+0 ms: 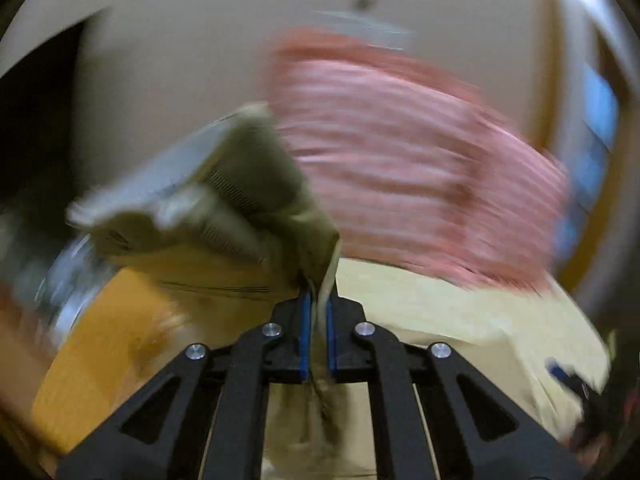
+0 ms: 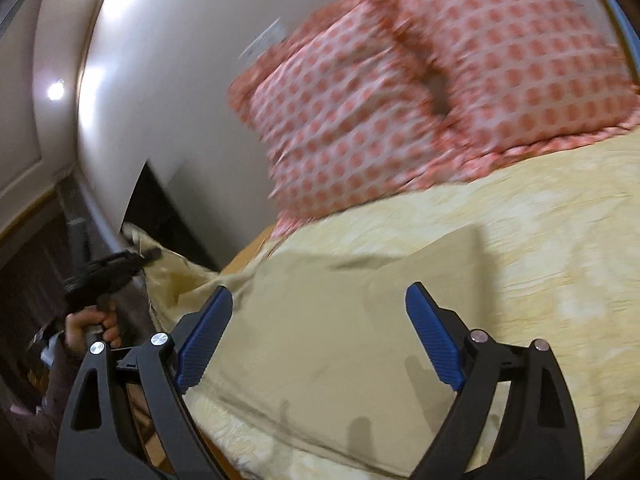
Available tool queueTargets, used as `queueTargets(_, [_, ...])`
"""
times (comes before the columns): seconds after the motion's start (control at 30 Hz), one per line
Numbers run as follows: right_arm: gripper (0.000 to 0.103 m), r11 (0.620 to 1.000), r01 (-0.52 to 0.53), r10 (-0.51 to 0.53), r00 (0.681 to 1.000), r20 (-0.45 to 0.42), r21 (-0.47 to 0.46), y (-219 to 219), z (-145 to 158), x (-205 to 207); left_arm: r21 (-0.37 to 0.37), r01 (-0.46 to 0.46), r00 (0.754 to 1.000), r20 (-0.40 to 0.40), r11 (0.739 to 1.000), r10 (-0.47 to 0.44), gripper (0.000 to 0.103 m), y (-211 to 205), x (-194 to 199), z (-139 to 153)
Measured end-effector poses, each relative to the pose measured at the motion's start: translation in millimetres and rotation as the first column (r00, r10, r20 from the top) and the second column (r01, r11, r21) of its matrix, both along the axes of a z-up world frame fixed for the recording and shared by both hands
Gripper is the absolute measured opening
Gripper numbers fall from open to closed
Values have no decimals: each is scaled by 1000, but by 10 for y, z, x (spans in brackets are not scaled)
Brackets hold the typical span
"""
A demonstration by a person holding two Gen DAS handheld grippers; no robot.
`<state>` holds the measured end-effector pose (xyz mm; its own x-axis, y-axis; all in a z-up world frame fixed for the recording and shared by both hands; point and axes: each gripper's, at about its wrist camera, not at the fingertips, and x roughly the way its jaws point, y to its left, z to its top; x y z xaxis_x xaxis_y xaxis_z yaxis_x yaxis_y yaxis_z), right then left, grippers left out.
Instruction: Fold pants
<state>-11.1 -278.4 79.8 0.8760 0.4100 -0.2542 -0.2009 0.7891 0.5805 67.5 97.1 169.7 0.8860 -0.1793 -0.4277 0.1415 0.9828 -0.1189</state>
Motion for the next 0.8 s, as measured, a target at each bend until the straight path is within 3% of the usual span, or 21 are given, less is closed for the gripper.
queueTargets(0.07, [91,998,52,-52,999,0,30,-197,16,-56,95,179,984,-3,979,-179,6,-594,-30,-33])
queueTargets(0.1, [91,996,80,-79,997,-4,45,-295,21,-82,145,306,952,-47,941,-302,6,-992,-71,-158])
queueTargets(0.17, [92,988,129,-128,992,-23,80,-478,-6,-152,186,458,887,-150,869,-436,6,-1465,-136,-459])
queueTargets(0.2, [92,985,141,-139,990,-35,95,-545,-22,-162,200,529,844,-221,825,-488,6,-1682,-182,-688])
queueTargets(0.3, [92,980,144,-133,987,-92,134,-689,-93,-130,182,659,736,-358,730,-575,7,-1973,-341,-1187])
queueTargets(0.33, [92,981,137,-122,987,-108,138,-699,-105,-106,191,670,726,-368,717,-580,9,-1998,-412,-1266])
queueTargets(0.4, [92,983,121,-100,984,-149,140,-694,-148,-16,208,661,739,-347,721,-578,13,-1929,-516,-1259])
queueTargets(0.47, [92,986,89,-61,979,-195,139,-644,-203,115,121,647,748,-294,753,-595,22,-1691,-574,-1087])
queueTargets(0.5, [92,990,71,-41,971,-234,119,-594,-244,206,93,629,762,-268,772,-589,36,-1592,-583,-1001])
queueTargets(0.53, [92,993,65,-37,965,-260,97,-562,-265,268,56,590,793,-229,805,-565,57,-1408,-569,-878])
queueTargets(0.57, [91,996,62,-42,955,-295,60,-515,-295,339,17,537,829,-193,843,-524,65,-1184,-506,-755])
queueTargets(0.67, [84,999,35,-39,922,-385,-17,-392,-431,558,-39,337,921,-192,941,-338,70,-563,-220,-684])
queueTargets(0.7, [80,999,26,-35,913,-405,-28,-363,-478,614,-60,262,937,-224,963,-269,70,-345,-87,-735])
queueTargets(0.77, [67,998,-6,-21,917,-399,-67,-265,-492,676,-123,187,932,-291,975,-215,70,-60,143,-861])
queueTargets(0.8, [67,995,-23,-19,916,-401,-99,-192,-484,688,-183,159,914,-345,970,-215,70,106,282,-979])
